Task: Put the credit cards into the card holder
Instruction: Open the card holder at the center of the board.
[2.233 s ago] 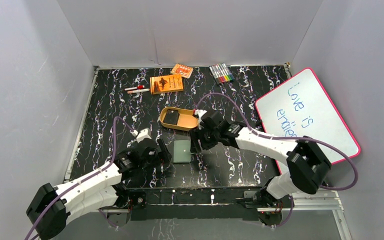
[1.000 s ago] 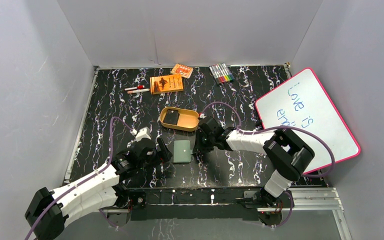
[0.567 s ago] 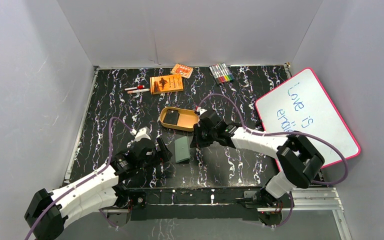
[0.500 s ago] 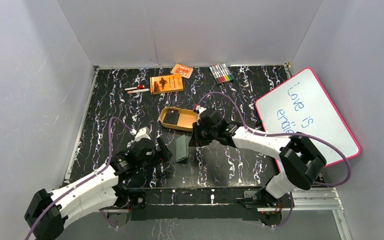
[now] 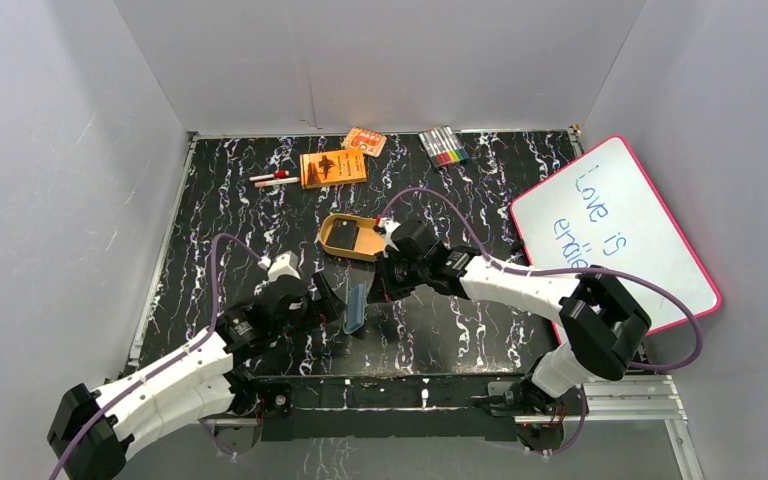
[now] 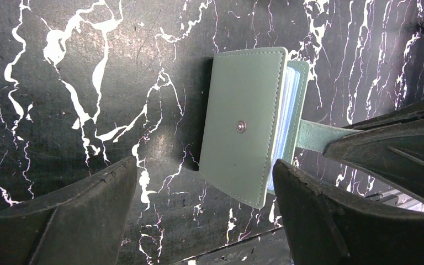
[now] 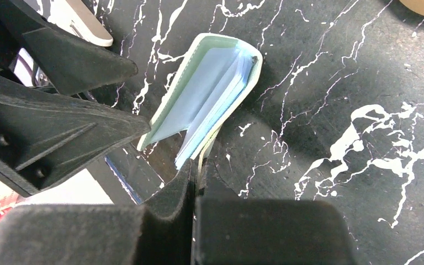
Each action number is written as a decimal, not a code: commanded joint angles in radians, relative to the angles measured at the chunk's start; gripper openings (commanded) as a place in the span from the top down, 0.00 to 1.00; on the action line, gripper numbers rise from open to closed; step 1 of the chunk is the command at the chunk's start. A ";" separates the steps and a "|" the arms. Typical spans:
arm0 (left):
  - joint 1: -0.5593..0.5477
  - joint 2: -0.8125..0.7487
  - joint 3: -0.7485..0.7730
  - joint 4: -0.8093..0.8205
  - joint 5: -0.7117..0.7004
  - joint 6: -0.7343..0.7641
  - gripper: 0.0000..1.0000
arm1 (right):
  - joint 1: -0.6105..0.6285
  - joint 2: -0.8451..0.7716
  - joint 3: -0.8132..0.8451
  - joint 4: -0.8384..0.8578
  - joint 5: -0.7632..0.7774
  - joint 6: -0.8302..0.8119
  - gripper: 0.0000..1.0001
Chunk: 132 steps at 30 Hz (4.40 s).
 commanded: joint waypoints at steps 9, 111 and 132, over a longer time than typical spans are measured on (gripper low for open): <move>0.003 -0.035 0.101 -0.046 -0.054 0.060 0.10 | -0.001 -0.024 0.081 -0.028 -0.001 -0.041 1.00; 0.088 0.169 0.047 0.179 0.248 0.023 0.31 | -0.052 0.106 -0.207 0.062 0.094 0.071 0.67; 0.089 0.205 0.039 0.152 0.174 0.025 0.21 | -0.071 0.144 -0.352 0.193 0.090 0.106 0.69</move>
